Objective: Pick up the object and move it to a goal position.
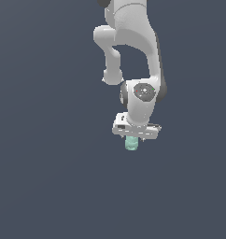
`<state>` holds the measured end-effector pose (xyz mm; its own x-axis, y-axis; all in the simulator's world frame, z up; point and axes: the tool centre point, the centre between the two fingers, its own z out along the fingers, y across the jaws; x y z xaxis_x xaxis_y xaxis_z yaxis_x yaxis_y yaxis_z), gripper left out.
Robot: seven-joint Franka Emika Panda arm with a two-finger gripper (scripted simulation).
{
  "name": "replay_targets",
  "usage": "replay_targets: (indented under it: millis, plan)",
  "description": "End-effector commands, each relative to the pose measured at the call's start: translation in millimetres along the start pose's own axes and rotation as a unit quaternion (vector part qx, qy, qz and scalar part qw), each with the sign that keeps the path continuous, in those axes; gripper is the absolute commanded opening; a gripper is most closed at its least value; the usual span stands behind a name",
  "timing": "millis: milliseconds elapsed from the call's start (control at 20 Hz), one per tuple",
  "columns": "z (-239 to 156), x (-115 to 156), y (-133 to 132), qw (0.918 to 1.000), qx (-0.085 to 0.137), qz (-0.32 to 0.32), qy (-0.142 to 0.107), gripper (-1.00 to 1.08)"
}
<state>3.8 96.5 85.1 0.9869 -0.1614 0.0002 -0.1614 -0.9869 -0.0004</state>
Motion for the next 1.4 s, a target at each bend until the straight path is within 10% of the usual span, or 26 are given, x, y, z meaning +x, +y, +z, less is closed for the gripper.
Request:
replay_targets:
  millis: [0, 550, 600, 1350]
  plan:
    - [8.7, -0.6, 0.1, 1.0, 0.0, 0.0, 0.0, 1.0]
    - [45.3, -0.2, -0.3, 1.0, 0.0, 0.002, 0.0, 1.0]
    - [45.3, -0.2, -0.3, 1.0, 0.0, 0.002, 0.0, -1.0]
    - [42.9, -4.1, -0.3, 1.0, 0.0, 0.001, 0.0, -1.0]
